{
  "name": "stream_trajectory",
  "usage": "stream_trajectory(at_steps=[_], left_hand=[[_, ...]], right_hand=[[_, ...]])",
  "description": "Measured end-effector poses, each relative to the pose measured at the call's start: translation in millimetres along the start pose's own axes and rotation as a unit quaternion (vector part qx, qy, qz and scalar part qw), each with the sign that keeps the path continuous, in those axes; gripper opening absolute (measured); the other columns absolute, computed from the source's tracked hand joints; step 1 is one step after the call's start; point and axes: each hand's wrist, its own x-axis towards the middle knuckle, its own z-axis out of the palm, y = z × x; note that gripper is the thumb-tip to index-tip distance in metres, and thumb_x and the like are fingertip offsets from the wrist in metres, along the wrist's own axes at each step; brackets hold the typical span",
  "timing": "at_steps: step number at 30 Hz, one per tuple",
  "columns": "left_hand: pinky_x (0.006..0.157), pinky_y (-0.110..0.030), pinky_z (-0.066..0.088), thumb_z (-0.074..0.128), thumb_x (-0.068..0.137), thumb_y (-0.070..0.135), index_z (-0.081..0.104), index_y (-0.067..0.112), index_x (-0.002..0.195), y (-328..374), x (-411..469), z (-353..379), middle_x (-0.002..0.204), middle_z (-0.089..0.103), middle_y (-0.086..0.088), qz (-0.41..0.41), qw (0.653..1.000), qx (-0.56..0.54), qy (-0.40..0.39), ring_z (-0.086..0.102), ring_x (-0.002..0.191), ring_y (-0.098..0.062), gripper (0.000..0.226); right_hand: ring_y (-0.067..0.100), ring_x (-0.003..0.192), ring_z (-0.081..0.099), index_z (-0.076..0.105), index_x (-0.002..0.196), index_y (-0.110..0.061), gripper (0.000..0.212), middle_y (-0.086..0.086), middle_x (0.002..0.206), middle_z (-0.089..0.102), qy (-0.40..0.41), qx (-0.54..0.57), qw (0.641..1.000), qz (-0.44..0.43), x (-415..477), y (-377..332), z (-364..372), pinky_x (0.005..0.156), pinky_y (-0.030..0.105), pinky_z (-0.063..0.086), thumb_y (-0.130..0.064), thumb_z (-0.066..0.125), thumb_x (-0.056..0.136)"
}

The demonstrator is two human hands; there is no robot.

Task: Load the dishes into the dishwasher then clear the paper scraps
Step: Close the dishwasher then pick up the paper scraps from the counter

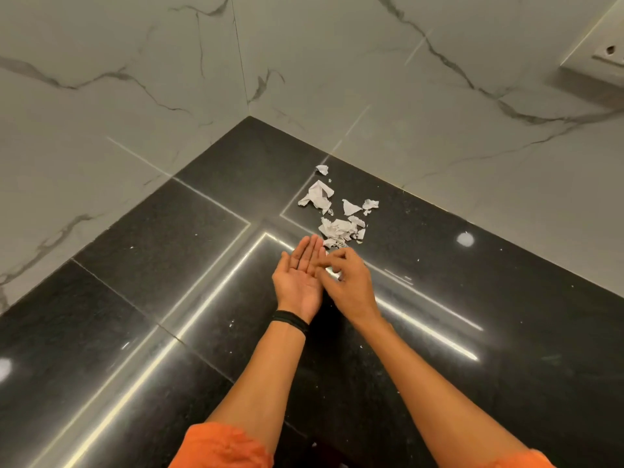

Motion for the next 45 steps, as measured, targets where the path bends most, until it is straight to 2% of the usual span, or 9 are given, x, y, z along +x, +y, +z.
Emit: stream_trajectory(at_steps=[5, 11, 14, 20, 25, 29, 34, 41, 45], left_hand=[[0.108, -0.041, 0.047, 0.038, 0.107, 0.032, 0.060, -0.003, 0.126, 20, 5, 2, 0.128, 0.066, -0.021, 0.033, 0.999, -0.022, -0.003, 0.066, 0.117, -0.031, 0.045], [0.109, -0.042, 0.046, 0.040, 0.107, 0.033, 0.059, -0.001, 0.130, 31, 11, -4, 0.127, 0.067, -0.019, 0.060, 0.998, -0.005, 0.007, 0.066, 0.118, -0.030, 0.045], [0.106, -0.040, 0.049, 0.041, 0.107, 0.032, 0.059, 0.002, 0.130, 29, 13, -6, 0.126, 0.068, -0.017, 0.069, 0.997, 0.016, 0.021, 0.067, 0.116, -0.028, 0.043], [0.102, -0.037, 0.051, 0.045, 0.105, 0.029, 0.062, 0.004, 0.125, 0, 9, 2, 0.128, 0.067, -0.018, 0.001, 0.998, 0.052, 0.017, 0.066, 0.118, -0.027, 0.037], [0.103, -0.042, 0.049, 0.039, 0.106, 0.031, 0.066, 0.000, 0.120, -13, 12, 19, 0.129, 0.066, -0.019, -0.061, 0.997, -0.051, 0.001, 0.062, 0.121, -0.029, 0.043], [0.106, -0.043, 0.049, 0.042, 0.104, 0.024, 0.066, -0.003, 0.111, -8, 13, 19, 0.115, 0.071, -0.021, -0.043, 0.996, -0.076, -0.004, 0.064, 0.117, -0.031, 0.036], [0.102, -0.042, 0.053, 0.046, 0.102, 0.023, 0.064, -0.004, 0.117, 6, 13, 16, 0.116, 0.071, -0.021, -0.004, 0.999, -0.054, 0.006, 0.069, 0.113, -0.031, 0.035], [0.106, -0.039, 0.049, 0.051, 0.101, 0.024, 0.064, -0.003, 0.121, 15, 19, 8, 0.122, 0.069, -0.021, 0.025, 0.999, -0.007, 0.026, 0.068, 0.114, -0.029, 0.035], [0.105, -0.039, 0.050, 0.054, 0.099, 0.021, 0.067, -0.001, 0.113, 10, 15, 12, 0.115, 0.072, -0.018, 0.027, 0.999, 0.000, 0.028, 0.068, 0.113, -0.028, 0.029]], right_hand=[[0.009, 0.093, 0.063, 0.074, 0.116, -0.018, 0.029, -0.003, 0.109, 0.067, -0.021, -0.099, 0.995, -0.026, 40, 11, -9, 0.085, 0.020, 0.049, -0.008, 0.069, 0.089], [0.027, 0.099, 0.054, 0.068, 0.107, -0.016, 0.021, 0.003, 0.109, 0.060, -0.165, -0.362, 0.901, -0.176, 48, 31, 14, 0.076, 0.043, 0.052, -0.010, 0.064, 0.088], [0.024, 0.095, 0.059, 0.073, 0.103, -0.014, 0.017, 0.003, 0.100, 0.065, -0.128, -0.334, 0.917, -0.174, 35, 37, 10, 0.075, 0.037, 0.052, -0.009, 0.069, 0.087], [0.003, 0.093, 0.069, 0.078, 0.103, -0.021, 0.021, -0.013, 0.096, 0.074, 0.048, 0.041, 0.994, 0.086, 20, 4, 0, 0.083, 0.019, 0.053, -0.008, 0.072, 0.089], [0.000, 0.090, 0.065, 0.077, 0.112, -0.034, 0.033, -0.012, 0.100, 0.076, -0.068, -0.065, 0.995, 0.011, 25, -28, -12, 0.080, 0.011, 0.048, -0.015, 0.068, 0.085], [-0.002, 0.094, 0.067, 0.079, 0.107, -0.028, 0.037, -0.017, 0.097, 0.076, -0.006, 0.002, 1.000, 0.024, 39, -30, -25, 0.087, 0.018, 0.052, -0.006, 0.064, 0.081], [0.026, 0.123, 0.055, 0.067, 0.131, -0.016, 0.038, 0.007, 0.131, 0.065, -0.030, -0.207, 0.978, -0.001, 65, 12, -18, 0.108, 0.034, 0.037, -0.016, 0.065, 0.092], [0.018, 0.090, 0.052, 0.068, 0.097, -0.023, 0.016, -0.006, 0.107, 0.065, -0.073, -0.322, 0.938, -0.108, 37, 34, 6, 0.073, 0.033, 0.048, -0.020, 0.053, 0.095], [0.020, 0.087, 0.062, 0.071, 0.094, -0.021, 0.017, -0.004, 0.096, 0.071, -0.036, -0.254, 0.964, -0.071, 19, 37, -17, 0.078, 0.035, 0.050, -0.009, 0.060, 0.090]])
